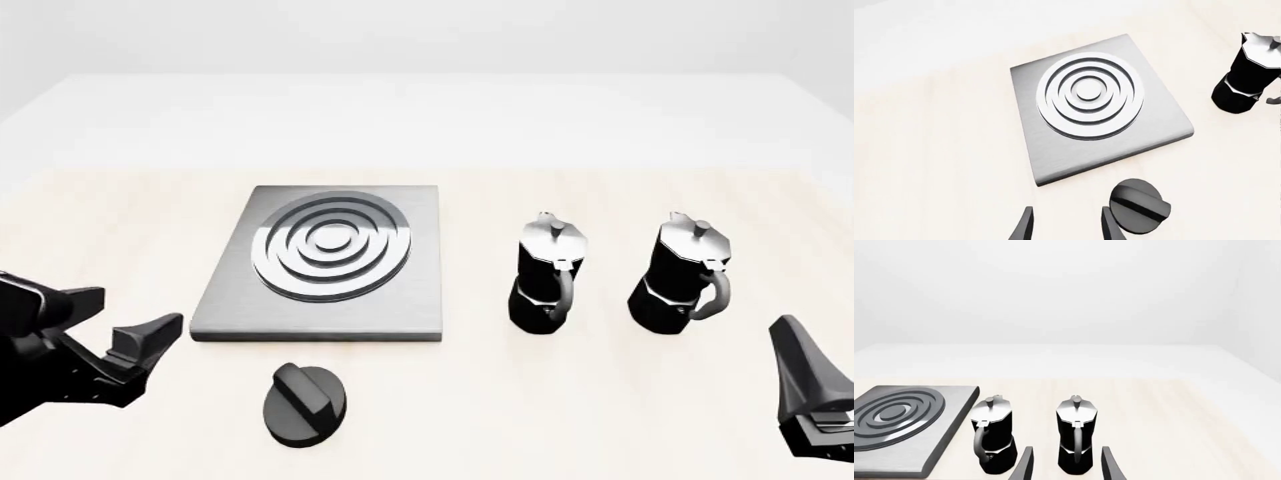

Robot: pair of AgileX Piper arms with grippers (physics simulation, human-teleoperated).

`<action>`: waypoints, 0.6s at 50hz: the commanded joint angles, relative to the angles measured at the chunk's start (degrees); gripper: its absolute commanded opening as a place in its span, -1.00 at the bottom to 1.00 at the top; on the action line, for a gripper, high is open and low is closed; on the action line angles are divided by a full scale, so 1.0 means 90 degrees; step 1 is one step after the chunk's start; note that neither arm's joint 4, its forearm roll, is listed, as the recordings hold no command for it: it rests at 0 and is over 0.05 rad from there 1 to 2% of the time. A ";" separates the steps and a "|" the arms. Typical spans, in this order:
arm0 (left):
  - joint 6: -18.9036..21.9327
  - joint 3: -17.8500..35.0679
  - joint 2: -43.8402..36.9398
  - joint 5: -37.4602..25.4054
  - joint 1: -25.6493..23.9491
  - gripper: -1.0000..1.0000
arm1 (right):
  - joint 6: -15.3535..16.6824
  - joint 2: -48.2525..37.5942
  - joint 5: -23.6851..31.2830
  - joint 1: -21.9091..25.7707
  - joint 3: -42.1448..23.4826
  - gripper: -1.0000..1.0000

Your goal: Turn off the stove.

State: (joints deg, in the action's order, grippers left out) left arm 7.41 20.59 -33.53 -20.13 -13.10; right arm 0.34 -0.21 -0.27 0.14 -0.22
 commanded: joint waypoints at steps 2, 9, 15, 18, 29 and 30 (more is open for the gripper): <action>0.0179 -0.0066 -0.0480 -0.0230 -0.0327 1.00 | 0.0021 0.0004 0.0003 0.0024 0.0002 1.00; -0.0006 -0.0207 -0.0733 -0.0028 -0.0472 1.00 | 0.0016 -0.0005 -0.0004 0.0007 0.0000 1.00; 0.0142 -0.0386 -0.0942 0.0274 -0.0338 1.00 | 0.0024 -0.0006 -0.0005 0.0010 0.0002 1.00; -0.0245 -0.0420 -0.1061 0.0428 -0.0548 1.00 | 0.0019 -0.0010 -0.0007 0.0010 0.0002 1.00; -0.0574 -0.0673 -0.1498 0.1030 -0.0680 1.00 | 0.0007 -0.0011 -0.0004 0.0014 0.0002 1.00; -0.0658 -0.0755 -0.1606 0.1192 -0.0688 1.00 | 0.0006 -0.0010 -0.0004 0.0016 0.0002 1.00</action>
State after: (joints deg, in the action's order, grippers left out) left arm 4.48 16.09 -44.17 -14.28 -17.97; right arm 0.45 -0.29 -0.31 0.24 -0.21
